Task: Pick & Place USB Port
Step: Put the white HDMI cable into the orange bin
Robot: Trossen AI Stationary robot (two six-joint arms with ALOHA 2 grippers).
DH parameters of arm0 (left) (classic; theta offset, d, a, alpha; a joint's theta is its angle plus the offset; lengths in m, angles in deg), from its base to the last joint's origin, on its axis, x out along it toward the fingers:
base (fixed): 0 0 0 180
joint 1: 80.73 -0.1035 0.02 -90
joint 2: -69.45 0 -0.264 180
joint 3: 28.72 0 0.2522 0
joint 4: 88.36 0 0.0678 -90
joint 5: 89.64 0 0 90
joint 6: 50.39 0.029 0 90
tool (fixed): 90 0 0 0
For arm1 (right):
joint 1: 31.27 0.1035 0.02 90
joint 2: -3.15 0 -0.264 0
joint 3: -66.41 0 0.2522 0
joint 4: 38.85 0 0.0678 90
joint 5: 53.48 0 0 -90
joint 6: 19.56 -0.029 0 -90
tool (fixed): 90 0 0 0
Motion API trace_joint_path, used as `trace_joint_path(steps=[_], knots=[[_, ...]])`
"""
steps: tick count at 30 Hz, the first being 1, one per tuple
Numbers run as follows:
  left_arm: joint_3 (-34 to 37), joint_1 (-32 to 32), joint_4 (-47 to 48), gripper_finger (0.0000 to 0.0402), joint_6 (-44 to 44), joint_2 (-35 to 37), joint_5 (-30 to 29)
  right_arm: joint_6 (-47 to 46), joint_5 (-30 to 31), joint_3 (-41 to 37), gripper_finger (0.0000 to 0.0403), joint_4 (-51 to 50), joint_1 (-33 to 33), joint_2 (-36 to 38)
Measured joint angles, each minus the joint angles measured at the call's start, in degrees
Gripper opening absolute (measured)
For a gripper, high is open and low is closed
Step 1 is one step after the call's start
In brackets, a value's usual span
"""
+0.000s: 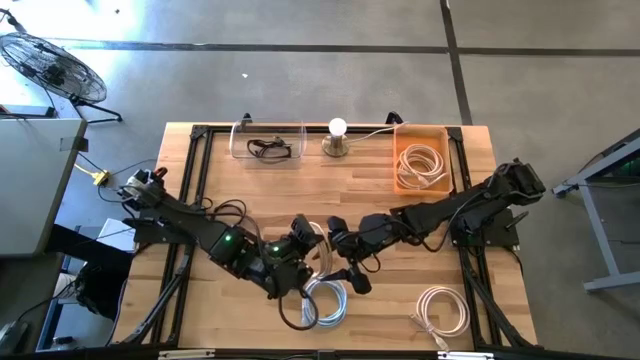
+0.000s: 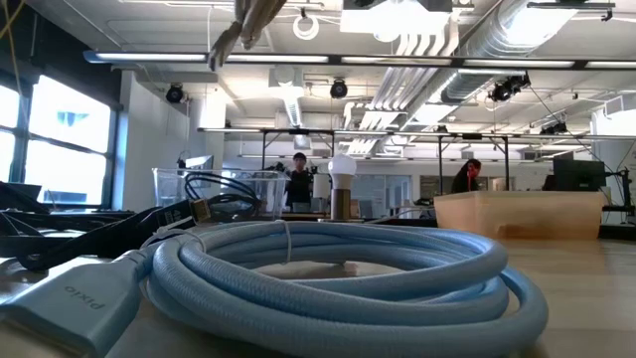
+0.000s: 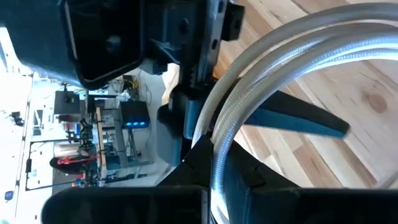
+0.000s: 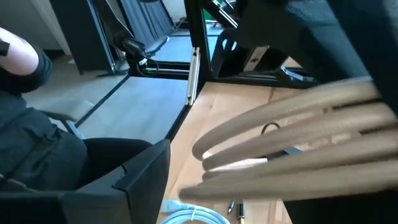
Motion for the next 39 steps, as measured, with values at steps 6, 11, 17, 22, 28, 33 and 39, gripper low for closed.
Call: trace_joint_path(steps=[6,11,17,22,28,33,39], knots=[[2.95,-0.75,-1.98,0.0009,1.43,0.1,-0.19,1.56,0.58,-0.11,0.0221,-1.95,0.02,-0.11],[3.68,-0.9,-3.5,0.0009,3.2,-0.03,-0.57,2.77,0.7,-0.11,0.0112,-4.13,-0.22,-0.11],[3.68,-0.88,-3.86,0.001,3.48,-0.01,-0.62,4.65,0.61,-0.09,0.0031,-5.19,-0.59,-0.09],[3.73,-0.8,-3.91,0.0064,2.78,-0.08,-1.52,5.17,2.96,0.0,0.0031,-7.47,-0.55,-0.08],[3.17,0.58,-5.26,0.0133,4.03,-0.1,-8.61,5.32,4.34,0.2,0.0031,-8.43,-0.55,0.15],[0.53,4.49,-5.3,0.0168,9.13,-0.1,-19.41,5.37,10.02,0.24,0.0031,-12.06,-0.44,0.25],[-1.46,10.26,-5.19,0.0178,10.84,-0.1,-29.92,4.41,15.43,0.28,0.003,-16.23,-0.48,0.35]])
